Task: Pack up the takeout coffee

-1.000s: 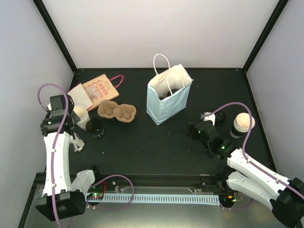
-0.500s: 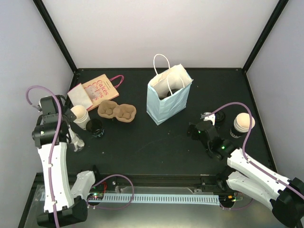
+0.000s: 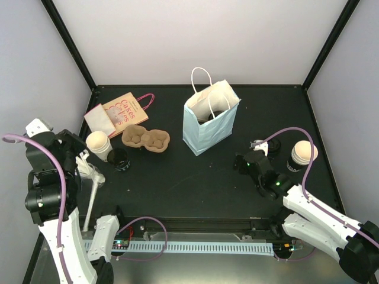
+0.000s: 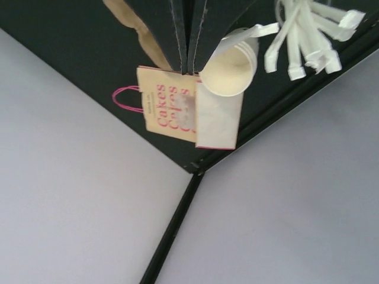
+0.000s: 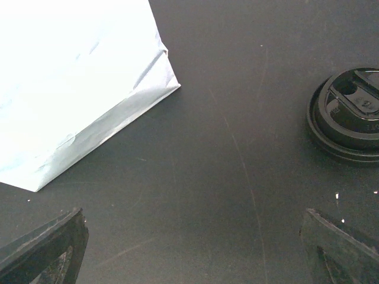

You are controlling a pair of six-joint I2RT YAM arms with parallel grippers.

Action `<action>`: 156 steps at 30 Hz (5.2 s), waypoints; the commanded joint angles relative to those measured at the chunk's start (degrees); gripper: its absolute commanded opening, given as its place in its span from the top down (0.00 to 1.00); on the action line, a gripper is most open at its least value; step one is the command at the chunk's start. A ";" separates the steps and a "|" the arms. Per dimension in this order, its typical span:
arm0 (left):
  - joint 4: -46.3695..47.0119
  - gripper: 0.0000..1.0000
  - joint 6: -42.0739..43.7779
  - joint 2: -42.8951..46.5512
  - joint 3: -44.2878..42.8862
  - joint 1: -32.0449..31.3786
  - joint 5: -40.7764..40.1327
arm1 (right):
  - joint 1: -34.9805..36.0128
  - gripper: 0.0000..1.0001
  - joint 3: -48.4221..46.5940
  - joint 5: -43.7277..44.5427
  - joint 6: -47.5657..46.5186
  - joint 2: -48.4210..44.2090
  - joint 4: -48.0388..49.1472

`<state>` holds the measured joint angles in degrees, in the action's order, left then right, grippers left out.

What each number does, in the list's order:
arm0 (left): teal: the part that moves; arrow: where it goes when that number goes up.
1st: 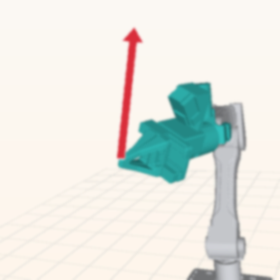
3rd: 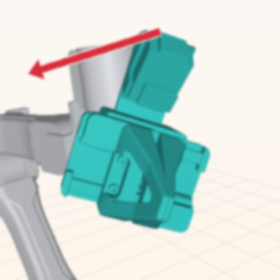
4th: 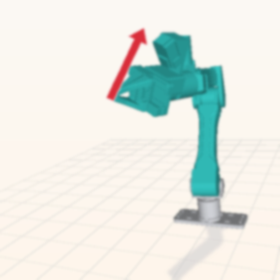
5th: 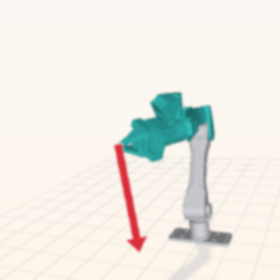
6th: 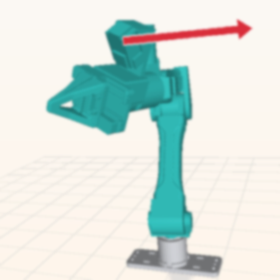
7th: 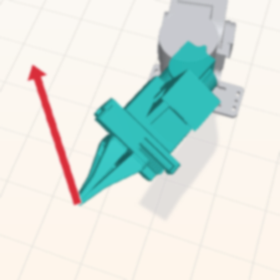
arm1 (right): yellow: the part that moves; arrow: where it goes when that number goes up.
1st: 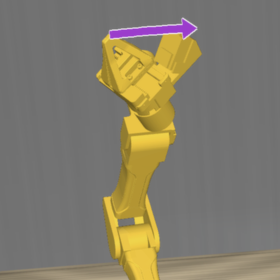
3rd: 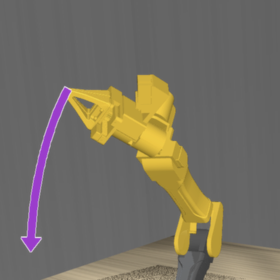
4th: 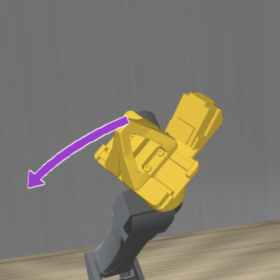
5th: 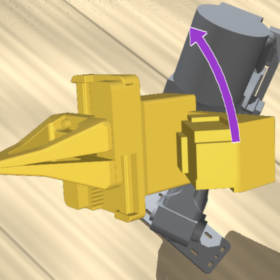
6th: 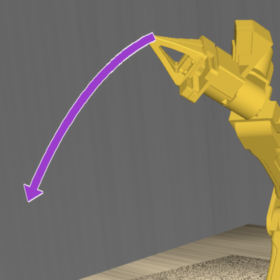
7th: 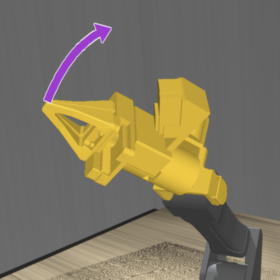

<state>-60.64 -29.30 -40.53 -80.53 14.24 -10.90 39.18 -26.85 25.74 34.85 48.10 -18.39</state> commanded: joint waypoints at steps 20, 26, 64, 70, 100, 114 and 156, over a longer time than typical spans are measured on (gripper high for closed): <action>4.89 0.98 3.96 -0.55 7.10 -0.17 17.95 | -0.16 0.00 0.04 0.58 0.57 0.42 1.74; 3.92 0.98 5.91 -2.88 6.83 -0.11 21.80 | -0.16 0.00 0.04 0.54 0.57 0.42 1.78; 57.28 0.98 -9.03 -17.91 6.78 -30.54 33.25 | -0.16 0.00 0.18 1.05 0.74 -0.24 1.51; 58.73 0.99 -6.68 -20.59 3.37 -34.42 30.45 | -0.16 0.00 0.14 1.15 0.74 -0.28 1.44; 62.56 0.98 -6.07 -29.01 5.84 -41.20 30.24 | -0.16 0.00 0.09 0.93 0.58 -0.07 1.46; 65.59 0.98 -8.10 -35.61 5.91 -42.89 32.78 | -0.16 0.00 0.07 0.83 0.48 -0.02 1.60; 59.17 0.01 21.90 -2.39 43.12 -44.18 19.96 | -0.16 0.00 -1.29 2.92 -1.91 -0.50 0.84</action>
<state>-7.57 -13.06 -45.54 -40.84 -29.65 10.72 39.18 -26.85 25.91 34.20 48.16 -18.39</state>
